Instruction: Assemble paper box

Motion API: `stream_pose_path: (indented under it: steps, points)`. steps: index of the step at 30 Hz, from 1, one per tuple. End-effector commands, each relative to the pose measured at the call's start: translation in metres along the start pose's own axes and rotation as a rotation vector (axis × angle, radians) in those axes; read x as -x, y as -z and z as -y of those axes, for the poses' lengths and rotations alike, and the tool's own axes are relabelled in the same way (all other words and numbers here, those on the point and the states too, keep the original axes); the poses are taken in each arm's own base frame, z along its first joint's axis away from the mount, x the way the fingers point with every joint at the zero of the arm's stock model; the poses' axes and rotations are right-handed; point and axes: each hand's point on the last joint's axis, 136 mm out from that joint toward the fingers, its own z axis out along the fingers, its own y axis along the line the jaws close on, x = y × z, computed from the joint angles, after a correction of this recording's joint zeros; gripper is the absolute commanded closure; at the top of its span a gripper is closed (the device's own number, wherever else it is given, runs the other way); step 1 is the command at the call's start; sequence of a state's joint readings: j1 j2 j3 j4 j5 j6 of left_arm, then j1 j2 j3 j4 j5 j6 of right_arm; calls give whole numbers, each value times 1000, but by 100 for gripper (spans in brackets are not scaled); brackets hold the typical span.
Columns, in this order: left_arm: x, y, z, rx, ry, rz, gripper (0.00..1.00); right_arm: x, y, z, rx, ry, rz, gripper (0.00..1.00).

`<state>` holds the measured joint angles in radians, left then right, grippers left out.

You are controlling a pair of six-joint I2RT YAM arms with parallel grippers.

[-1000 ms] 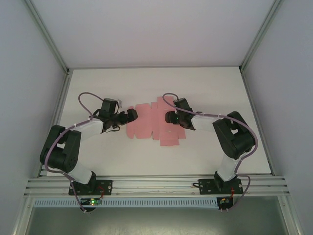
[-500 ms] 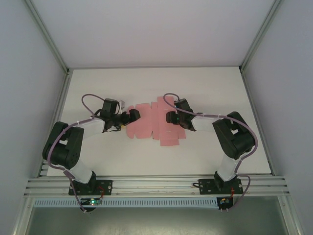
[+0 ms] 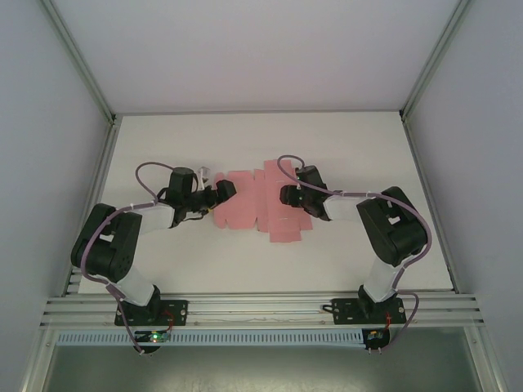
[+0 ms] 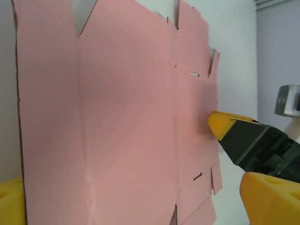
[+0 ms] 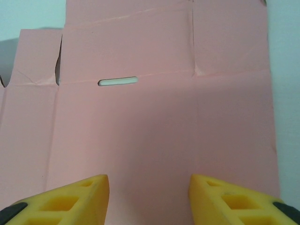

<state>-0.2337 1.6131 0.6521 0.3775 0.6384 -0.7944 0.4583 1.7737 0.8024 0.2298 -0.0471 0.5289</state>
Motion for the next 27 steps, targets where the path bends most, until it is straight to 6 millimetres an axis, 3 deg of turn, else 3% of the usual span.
stream_pose_path:
  steps: [1,3,12,17,20,27]
  points:
    - [6,-1,17,-81,-31,15,7,-40,-3,16,-22,-36,-129,50]
    - [7,-2,15,-78,-33,13,14,-40,-3,14,-9,-36,-127,50]
    - [7,-9,9,-68,-43,1,62,-44,-9,13,15,-43,-144,52]
    - [8,-6,8,-43,-60,10,81,-41,-5,12,18,-41,-131,53]
    - [9,-4,10,-41,-81,15,100,-35,-1,10,23,-25,-111,52]
    - [17,3,36,-101,-160,27,100,1,26,-2,103,8,-19,45]
